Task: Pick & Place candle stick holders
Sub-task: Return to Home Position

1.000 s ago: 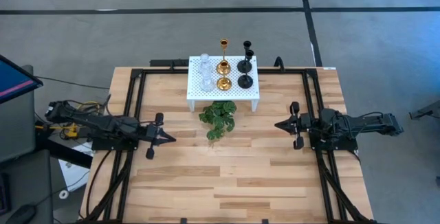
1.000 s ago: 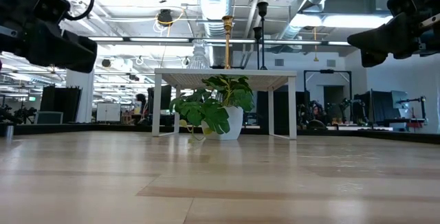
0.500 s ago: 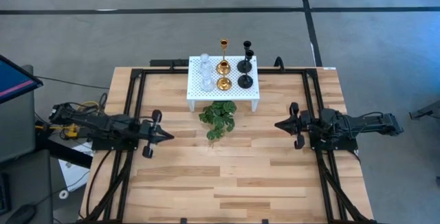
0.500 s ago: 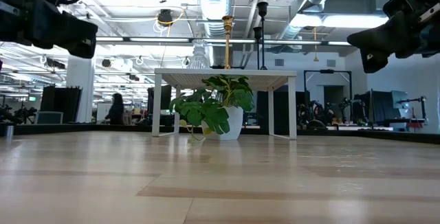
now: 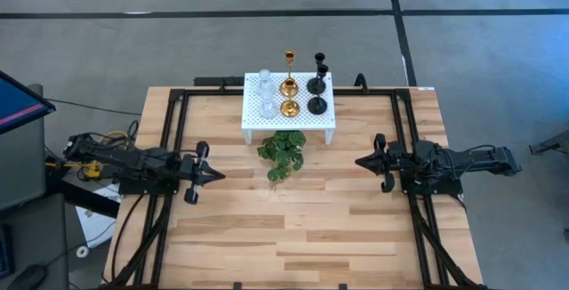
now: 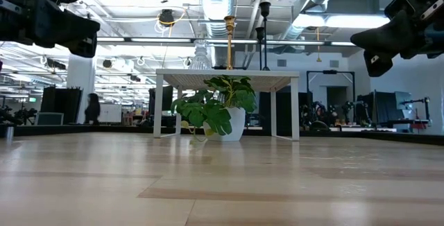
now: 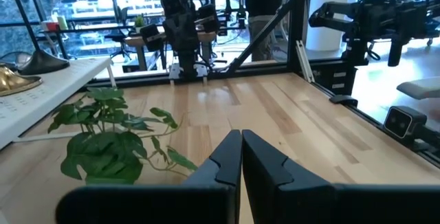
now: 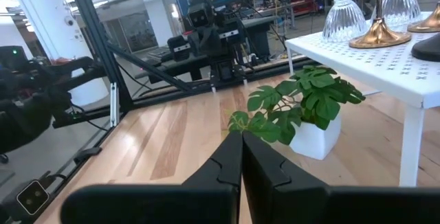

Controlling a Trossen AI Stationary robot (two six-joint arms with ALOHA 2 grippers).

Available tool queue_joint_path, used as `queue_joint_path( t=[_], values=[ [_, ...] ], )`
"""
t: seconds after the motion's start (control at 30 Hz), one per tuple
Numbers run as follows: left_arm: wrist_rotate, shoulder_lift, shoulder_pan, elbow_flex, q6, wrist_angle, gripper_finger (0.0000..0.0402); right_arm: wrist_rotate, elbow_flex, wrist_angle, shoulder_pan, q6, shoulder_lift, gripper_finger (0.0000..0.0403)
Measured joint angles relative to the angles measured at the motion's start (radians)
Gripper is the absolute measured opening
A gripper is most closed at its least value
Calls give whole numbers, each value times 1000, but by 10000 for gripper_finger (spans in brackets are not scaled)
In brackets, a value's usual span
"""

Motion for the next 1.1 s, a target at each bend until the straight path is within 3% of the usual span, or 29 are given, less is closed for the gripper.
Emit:
queue_joint_path(
  t=[0.7, 0.83, 1.1],
  values=[
    [1, 0, 0, 0, -39, 5, 12, -1, 0, 0, 0, 0, 0, 0],
    [7, 0, 0, 0, -118, -87, 12, -1, 0, 0, 0, 0, 0, 0],
    [141, 1, 0, 1, -158, -97, 12, -1, 0, -1, 0, 0, 0, 0]
  ],
)
